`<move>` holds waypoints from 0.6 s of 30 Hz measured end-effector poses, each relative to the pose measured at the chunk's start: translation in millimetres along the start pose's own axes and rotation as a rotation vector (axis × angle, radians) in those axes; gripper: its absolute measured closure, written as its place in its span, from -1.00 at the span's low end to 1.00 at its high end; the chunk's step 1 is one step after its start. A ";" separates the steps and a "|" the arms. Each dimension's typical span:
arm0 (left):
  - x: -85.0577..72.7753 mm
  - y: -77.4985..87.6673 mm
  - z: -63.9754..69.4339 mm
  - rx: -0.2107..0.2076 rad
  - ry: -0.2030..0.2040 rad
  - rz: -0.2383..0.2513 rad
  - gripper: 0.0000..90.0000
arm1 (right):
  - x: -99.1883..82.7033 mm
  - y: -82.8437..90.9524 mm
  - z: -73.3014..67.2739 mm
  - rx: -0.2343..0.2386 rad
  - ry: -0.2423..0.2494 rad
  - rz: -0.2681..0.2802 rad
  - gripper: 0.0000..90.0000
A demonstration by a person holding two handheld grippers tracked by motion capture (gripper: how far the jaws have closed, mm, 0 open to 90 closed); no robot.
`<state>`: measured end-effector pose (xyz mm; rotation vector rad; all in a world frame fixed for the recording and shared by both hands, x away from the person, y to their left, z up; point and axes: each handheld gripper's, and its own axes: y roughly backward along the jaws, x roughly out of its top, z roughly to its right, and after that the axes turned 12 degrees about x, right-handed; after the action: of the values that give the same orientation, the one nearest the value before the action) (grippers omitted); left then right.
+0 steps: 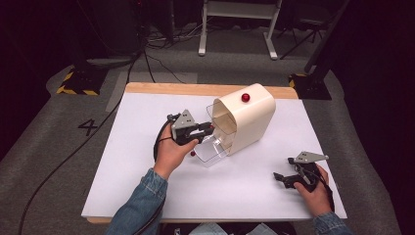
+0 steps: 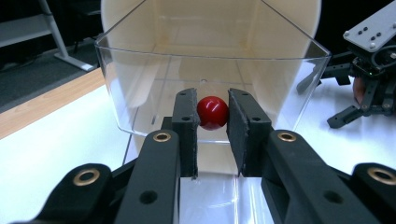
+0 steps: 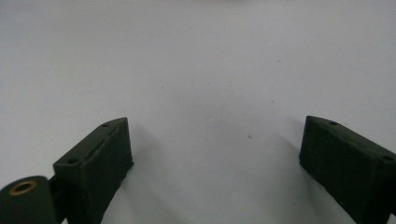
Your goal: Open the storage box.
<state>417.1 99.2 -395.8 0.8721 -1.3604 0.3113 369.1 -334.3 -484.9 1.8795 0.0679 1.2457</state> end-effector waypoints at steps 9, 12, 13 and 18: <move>-5.8 25.7 -1.5 0.026 -0.011 -0.002 0.64 | 0.1 0.0 0.2 0.001 -0.001 0.000 -0.79; -6.8 31.1 -1.3 0.032 -0.013 -0.003 0.64 | 0.1 0.0 0.2 0.001 -0.001 0.000 -0.79; -7.3 32.5 -1.0 0.032 -0.009 -0.003 0.64 | 0.1 0.0 0.2 0.001 -0.001 0.000 -0.79; -9.1 40.1 -2.0 0.035 -0.014 -0.009 0.64 | 0.1 0.1 0.3 0.002 -0.001 0.000 -0.79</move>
<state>390.0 129.6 -389.8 0.9109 -1.3674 0.3240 369.4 -334.5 -484.9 1.8820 0.0683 1.2447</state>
